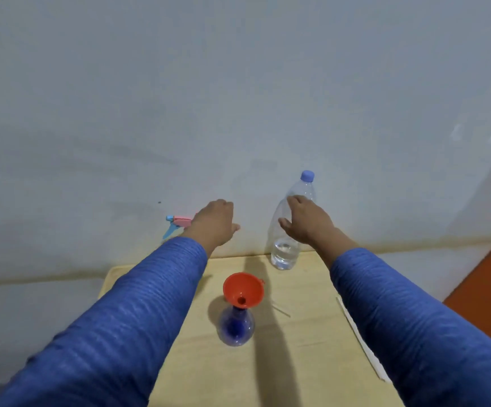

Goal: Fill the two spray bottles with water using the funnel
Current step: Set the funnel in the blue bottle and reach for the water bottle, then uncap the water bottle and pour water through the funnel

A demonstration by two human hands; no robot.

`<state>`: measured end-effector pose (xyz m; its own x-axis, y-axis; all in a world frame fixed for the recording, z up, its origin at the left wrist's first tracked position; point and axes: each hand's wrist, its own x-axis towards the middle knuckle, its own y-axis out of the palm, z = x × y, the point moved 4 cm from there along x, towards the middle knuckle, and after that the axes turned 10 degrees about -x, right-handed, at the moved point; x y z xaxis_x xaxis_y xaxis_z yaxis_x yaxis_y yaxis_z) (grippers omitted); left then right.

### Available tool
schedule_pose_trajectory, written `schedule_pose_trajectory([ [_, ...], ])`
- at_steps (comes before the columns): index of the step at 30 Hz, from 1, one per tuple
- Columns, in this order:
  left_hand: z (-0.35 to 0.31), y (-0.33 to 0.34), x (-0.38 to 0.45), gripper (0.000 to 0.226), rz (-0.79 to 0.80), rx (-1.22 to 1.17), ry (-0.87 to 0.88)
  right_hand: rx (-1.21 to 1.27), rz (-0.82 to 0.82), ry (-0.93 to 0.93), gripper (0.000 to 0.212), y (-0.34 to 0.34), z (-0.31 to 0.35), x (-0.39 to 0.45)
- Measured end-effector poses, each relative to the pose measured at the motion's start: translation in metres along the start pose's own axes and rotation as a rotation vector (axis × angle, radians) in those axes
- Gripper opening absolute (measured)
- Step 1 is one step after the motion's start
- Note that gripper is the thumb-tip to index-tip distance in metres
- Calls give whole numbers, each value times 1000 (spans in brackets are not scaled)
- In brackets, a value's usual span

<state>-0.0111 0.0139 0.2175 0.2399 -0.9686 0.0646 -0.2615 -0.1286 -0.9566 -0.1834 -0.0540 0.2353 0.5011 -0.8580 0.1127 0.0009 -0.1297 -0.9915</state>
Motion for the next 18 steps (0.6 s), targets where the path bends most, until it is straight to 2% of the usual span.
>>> schedule_pose_trajectory([
  [5,-51,-29,31,53,-74,-2,137,-15,-62,108,52,-24,-34,12],
  [10,-88,-32,62,54,-118,4,204,7,-142,126,58,-33,-65,28],
  [14,-106,-17,90,61,-120,-14,211,14,-177,57,59,-26,-81,54],
  [18,-113,9,115,69,-83,-58,175,36,-195,-94,62,-14,-90,87],
])
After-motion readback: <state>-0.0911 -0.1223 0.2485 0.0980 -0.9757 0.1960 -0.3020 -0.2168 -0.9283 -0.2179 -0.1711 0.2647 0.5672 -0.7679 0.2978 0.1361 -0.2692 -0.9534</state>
